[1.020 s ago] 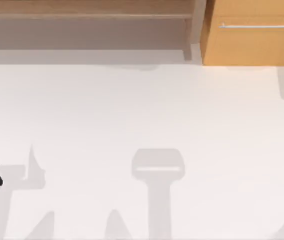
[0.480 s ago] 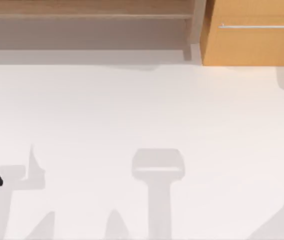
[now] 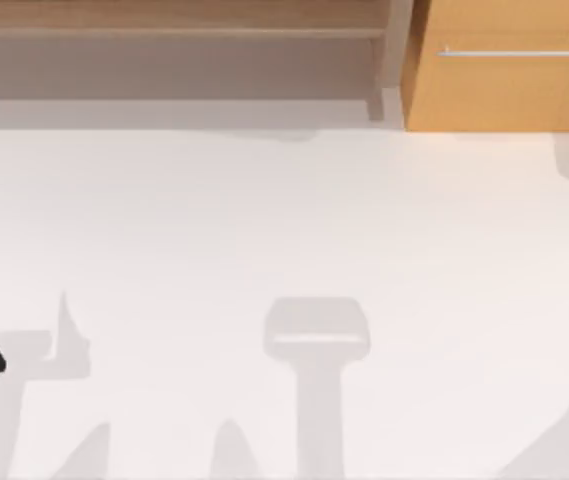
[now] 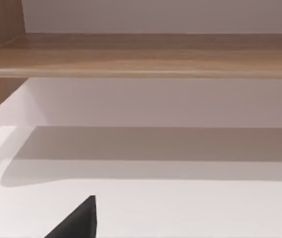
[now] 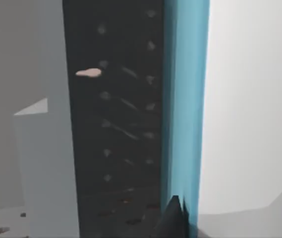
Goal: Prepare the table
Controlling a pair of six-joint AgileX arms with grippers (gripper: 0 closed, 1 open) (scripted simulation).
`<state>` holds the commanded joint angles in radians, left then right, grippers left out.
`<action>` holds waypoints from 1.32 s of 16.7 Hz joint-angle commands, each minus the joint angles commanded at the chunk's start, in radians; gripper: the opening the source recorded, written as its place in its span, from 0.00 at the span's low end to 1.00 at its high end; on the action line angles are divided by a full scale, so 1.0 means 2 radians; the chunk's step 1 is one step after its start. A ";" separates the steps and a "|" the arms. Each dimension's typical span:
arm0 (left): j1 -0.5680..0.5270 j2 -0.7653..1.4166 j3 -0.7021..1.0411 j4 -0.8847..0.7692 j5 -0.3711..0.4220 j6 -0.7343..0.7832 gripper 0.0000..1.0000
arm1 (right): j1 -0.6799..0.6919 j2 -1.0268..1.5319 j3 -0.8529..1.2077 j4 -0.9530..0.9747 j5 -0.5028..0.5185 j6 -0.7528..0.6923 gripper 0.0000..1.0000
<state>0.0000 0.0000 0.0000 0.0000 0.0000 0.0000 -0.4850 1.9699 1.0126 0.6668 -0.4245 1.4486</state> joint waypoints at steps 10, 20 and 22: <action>0.000 0.000 0.000 0.000 0.000 0.000 1.00 | 0.000 0.000 0.000 0.000 0.000 0.000 1.00; 0.000 0.000 0.000 0.000 0.000 0.000 1.00 | -0.005 -0.024 -0.027 0.006 -0.011 -0.002 1.00; 0.000 0.000 0.000 0.000 0.000 0.000 1.00 | -0.012 -0.042 -0.052 0.013 -0.020 -0.006 1.00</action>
<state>0.0000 0.0000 0.0000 0.0000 0.0000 0.0000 -0.5096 1.8857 0.9088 0.6922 -0.4636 1.4366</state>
